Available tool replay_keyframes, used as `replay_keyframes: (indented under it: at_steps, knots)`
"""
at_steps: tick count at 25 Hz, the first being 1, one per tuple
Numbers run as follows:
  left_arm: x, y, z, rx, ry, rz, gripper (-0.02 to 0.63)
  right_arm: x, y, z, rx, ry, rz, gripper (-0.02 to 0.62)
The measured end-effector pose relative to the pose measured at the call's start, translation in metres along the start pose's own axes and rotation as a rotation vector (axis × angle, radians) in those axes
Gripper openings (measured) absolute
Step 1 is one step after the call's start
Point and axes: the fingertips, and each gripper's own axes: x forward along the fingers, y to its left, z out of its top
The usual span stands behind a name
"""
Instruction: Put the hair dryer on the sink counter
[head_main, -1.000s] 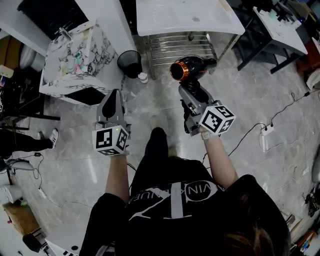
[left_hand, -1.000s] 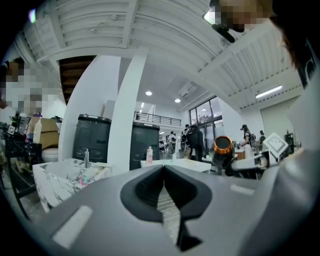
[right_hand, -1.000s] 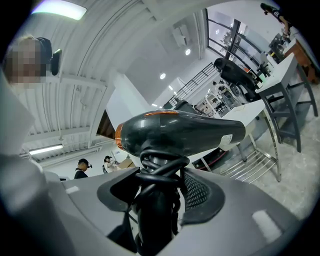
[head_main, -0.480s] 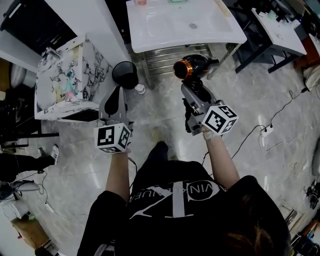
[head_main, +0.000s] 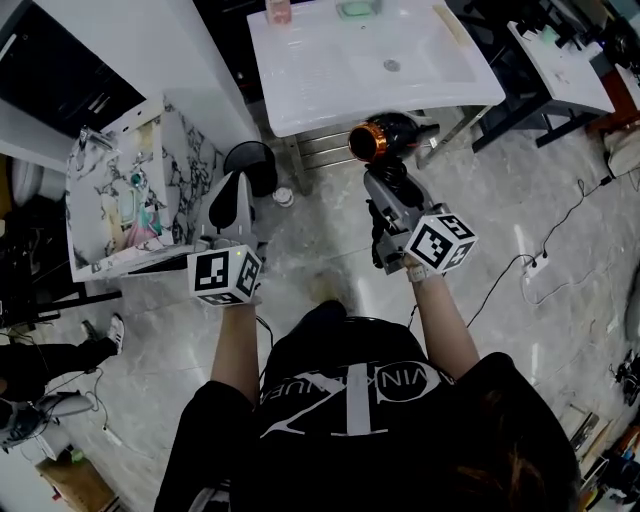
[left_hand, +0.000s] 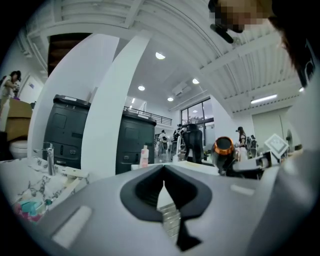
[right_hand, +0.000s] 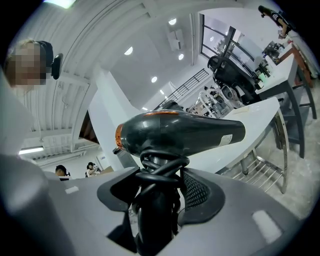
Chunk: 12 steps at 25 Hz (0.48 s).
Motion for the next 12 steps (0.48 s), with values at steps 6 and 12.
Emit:
replay_keyframes:
  at_steps: [6,12]
  knots:
    - [0.026,0.031,0.005,-0.009,-0.012,0.005,0.000,0.037,-0.001,0.010,-0.002,-0.016,-0.012,0.259]
    - [0.036,0.054,-0.001,-0.036,-0.012,0.041,0.000,0.064,-0.001,0.016,-0.029,0.009,0.005,0.259]
